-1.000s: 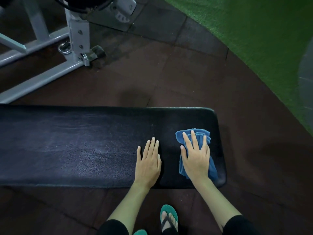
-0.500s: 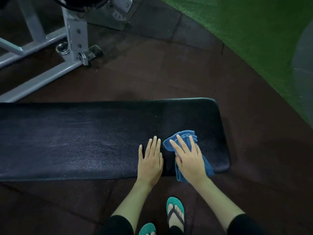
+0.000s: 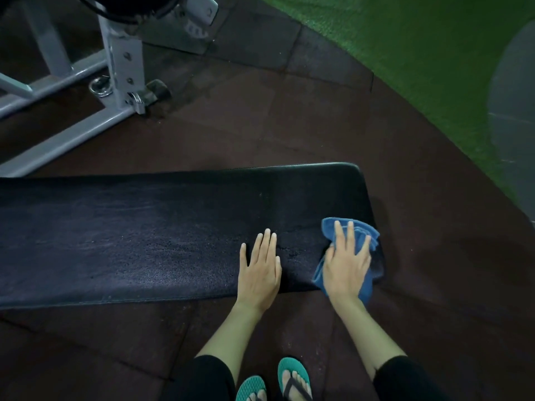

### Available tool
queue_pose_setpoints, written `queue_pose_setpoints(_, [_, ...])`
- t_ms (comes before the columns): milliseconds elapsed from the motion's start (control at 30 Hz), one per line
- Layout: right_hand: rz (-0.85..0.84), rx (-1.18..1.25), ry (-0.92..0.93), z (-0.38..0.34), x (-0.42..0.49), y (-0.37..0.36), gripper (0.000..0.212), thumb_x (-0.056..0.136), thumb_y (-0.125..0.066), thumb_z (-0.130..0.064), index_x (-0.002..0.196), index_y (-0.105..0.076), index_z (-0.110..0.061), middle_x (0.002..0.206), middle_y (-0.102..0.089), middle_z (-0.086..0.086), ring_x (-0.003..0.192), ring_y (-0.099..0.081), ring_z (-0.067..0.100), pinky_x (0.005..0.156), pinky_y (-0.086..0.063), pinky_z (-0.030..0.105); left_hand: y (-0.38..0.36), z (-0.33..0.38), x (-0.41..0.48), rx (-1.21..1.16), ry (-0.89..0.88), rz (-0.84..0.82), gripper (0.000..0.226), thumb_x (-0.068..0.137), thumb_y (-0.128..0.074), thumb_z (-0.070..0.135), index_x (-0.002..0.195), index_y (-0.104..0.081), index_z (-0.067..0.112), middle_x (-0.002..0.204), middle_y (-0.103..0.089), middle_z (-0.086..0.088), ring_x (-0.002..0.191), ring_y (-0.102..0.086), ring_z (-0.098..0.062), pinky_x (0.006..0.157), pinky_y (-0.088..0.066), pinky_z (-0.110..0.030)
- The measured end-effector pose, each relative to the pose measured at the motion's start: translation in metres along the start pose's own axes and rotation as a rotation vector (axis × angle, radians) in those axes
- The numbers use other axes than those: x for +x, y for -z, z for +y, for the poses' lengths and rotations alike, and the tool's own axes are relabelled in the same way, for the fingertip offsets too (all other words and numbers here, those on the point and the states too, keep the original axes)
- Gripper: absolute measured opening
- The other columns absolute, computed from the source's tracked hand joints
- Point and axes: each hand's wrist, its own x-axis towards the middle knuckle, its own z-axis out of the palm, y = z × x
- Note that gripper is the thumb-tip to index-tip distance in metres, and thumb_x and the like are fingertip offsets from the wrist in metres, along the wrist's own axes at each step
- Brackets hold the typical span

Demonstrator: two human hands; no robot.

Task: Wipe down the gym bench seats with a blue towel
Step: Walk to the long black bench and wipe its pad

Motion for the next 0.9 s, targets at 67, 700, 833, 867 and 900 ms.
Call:
queue_pose_setpoints(67, [-0.026, -0.053, 0.156, -0.011, -0.019, -0.006, 0.053, 0.09, -0.049, -0.023, 0.141, -0.041, -0.026, 0.15, -0.036, 0.003, 0.134, -0.033, 0.043, 0.099, -0.039, 0.054, 0.0, -0.002, -0.002, -0.003, 0.011, -0.013, 0.053, 0.094, -0.027, 0.028, 0.141, -0.041, 0.008, 0.147, -0.041, -0.007, 0.135, -0.04, -0.021, 0.105, -0.033, -0.052])
queue_pose_setpoints(700, [0.036, -0.014, 0.167, -0.023, -0.025, -0.014, 0.05, 0.088, -0.058, -0.019, 0.137, -0.047, -0.017, 0.147, -0.041, 0.009, 0.131, -0.033, 0.05, 0.1, -0.035, 0.06, 0.003, -0.051, -0.02, 0.024, 0.092, 0.075, 0.052, 0.097, -0.024, 0.028, 0.144, -0.033, 0.009, 0.151, -0.035, -0.005, 0.139, -0.031, -0.019, 0.113, -0.022, -0.047])
queue_pose_setpoints(833, [0.016, -0.015, 0.179, -0.06, -0.04, -0.026, 0.056, 0.082, -0.069, -0.018, 0.135, -0.05, -0.018, 0.145, -0.044, 0.008, 0.13, -0.035, 0.049, 0.1, -0.036, 0.059, 0.005, -0.081, -0.025, 0.035, 0.103, 0.088, 0.052, 0.097, -0.023, 0.028, 0.145, -0.031, 0.009, 0.151, -0.033, -0.006, 0.14, -0.025, -0.018, 0.112, -0.014, -0.044])
queue_pose_setpoints(867, [0.008, -0.019, 0.184, -0.07, -0.044, -0.029, 0.057, 0.082, -0.069, -0.018, 0.135, -0.05, -0.018, 0.145, -0.044, 0.008, 0.13, -0.035, 0.048, 0.1, -0.035, 0.059, 0.007, -0.088, -0.026, 0.038, 0.101, 0.084, 0.052, 0.097, -0.023, 0.028, 0.144, -0.032, 0.009, 0.151, -0.034, -0.006, 0.14, -0.026, -0.018, 0.112, -0.014, -0.044])
queue_pose_setpoints(900, [-0.004, -0.019, 0.191, -0.081, -0.048, -0.032, 0.058, 0.081, -0.069, -0.019, 0.135, -0.05, -0.018, 0.145, -0.044, 0.008, 0.131, -0.036, 0.048, 0.101, -0.036, 0.058, 0.009, -0.096, -0.027, 0.042, 0.097, 0.081, 0.052, 0.097, -0.023, 0.028, 0.144, -0.032, 0.009, 0.151, -0.034, -0.006, 0.14, -0.028, -0.019, 0.112, -0.015, -0.045])
